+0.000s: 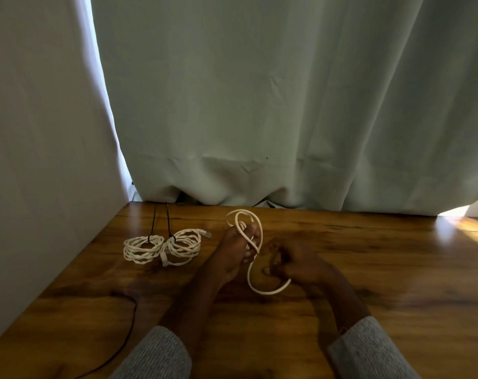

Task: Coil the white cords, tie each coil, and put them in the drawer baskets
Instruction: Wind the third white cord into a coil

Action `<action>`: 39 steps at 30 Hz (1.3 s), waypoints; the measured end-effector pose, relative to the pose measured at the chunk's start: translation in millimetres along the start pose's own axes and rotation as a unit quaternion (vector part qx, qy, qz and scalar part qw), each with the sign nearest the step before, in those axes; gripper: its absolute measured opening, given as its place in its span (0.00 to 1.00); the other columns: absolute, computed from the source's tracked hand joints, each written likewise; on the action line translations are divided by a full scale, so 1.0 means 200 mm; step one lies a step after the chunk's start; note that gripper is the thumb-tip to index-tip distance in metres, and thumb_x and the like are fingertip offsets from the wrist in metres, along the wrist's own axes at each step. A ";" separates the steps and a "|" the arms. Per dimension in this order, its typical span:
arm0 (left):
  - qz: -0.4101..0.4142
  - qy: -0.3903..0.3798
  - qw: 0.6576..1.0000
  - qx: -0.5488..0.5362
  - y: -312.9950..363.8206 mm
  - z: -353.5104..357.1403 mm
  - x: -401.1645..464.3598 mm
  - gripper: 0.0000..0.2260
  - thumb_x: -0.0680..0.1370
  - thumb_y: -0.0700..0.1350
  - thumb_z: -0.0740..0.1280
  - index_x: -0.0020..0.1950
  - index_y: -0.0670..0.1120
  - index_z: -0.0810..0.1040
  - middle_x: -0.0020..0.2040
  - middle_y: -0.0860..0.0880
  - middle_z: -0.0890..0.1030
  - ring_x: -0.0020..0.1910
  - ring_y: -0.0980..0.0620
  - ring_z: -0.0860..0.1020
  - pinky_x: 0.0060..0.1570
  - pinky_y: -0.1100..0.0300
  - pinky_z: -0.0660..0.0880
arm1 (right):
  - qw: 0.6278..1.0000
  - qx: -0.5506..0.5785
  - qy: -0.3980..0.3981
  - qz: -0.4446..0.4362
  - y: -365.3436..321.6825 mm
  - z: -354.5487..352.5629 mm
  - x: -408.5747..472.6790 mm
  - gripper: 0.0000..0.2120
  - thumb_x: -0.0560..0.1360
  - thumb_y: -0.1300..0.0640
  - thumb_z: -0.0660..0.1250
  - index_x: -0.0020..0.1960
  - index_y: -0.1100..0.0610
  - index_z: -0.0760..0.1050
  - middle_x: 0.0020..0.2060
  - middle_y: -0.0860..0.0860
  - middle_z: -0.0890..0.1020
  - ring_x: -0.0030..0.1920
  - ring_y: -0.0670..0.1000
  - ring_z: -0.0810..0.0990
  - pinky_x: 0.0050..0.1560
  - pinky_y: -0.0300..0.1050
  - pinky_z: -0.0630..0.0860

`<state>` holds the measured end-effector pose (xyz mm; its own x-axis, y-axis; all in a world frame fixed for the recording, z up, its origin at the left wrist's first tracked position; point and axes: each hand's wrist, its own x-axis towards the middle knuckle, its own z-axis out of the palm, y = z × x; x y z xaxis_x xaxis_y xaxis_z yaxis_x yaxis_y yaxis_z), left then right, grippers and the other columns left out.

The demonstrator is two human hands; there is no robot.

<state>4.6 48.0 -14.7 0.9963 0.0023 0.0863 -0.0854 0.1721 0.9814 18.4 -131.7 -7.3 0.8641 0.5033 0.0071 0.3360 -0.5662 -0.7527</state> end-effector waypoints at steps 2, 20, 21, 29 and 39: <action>-0.002 0.006 1.000 -0.014 0.01 -0.01 0.00 0.13 0.84 0.47 0.59 0.42 0.42 0.73 0.29 0.50 0.70 0.22 0.57 0.62 0.22 0.65 0.59 | 0.996 -0.052 -0.068 -0.008 0.00 -0.05 0.00 0.11 0.73 0.53 0.76 0.55 0.52 0.81 0.45 0.51 0.86 0.43 0.46 0.84 0.51 0.55 0.82; 0.101 0.040 0.927 0.358 -0.10 -0.04 0.03 0.10 0.81 0.46 0.64 0.42 0.44 0.75 0.40 0.48 0.77 0.40 0.51 0.77 0.42 0.55 0.76 | 0.802 0.532 0.230 -0.147 0.08 -0.25 -0.04 0.05 0.76 0.55 0.70 0.42 0.53 0.79 0.32 0.49 0.76 0.28 0.46 0.72 0.31 0.38 0.71; 0.104 0.036 0.922 0.370 -0.10 -0.03 0.03 0.11 0.81 0.47 0.64 0.41 0.44 0.75 0.39 0.48 0.77 0.40 0.51 0.77 0.43 0.55 0.75 | 0.747 0.588 0.273 -0.150 0.07 -0.26 -0.04 0.05 0.78 0.57 0.67 0.43 0.53 0.77 0.33 0.48 0.75 0.29 0.45 0.72 0.31 0.37 0.72; -0.061 -0.060 0.994 -0.071 0.03 0.03 -0.05 0.12 0.83 0.47 0.60 0.44 0.43 0.75 0.30 0.47 0.76 0.21 0.57 0.68 0.20 0.65 0.62 | 0.888 0.122 0.442 -0.039 0.16 -0.18 0.03 0.08 0.76 0.49 0.72 0.46 0.53 0.83 0.43 0.48 0.83 0.47 0.51 0.82 0.49 0.50 0.78; -0.081 -0.014 0.988 -0.127 0.08 0.09 -0.06 0.10 0.82 0.45 0.63 0.46 0.39 0.74 0.31 0.45 0.76 0.23 0.55 0.73 0.22 0.66 0.68 | 0.903 -0.122 0.311 -0.272 -0.01 -0.05 0.04 0.15 0.66 0.67 0.63 0.49 0.53 0.77 0.49 0.47 0.80 0.51 0.48 0.78 0.49 0.50 0.76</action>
<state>-8.3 32.7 3.0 0.9956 -0.0724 -0.0593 0.0839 0.4103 0.9081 28.9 -132.8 0.7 0.5650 0.3287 0.7568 0.7803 -0.5110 -0.3606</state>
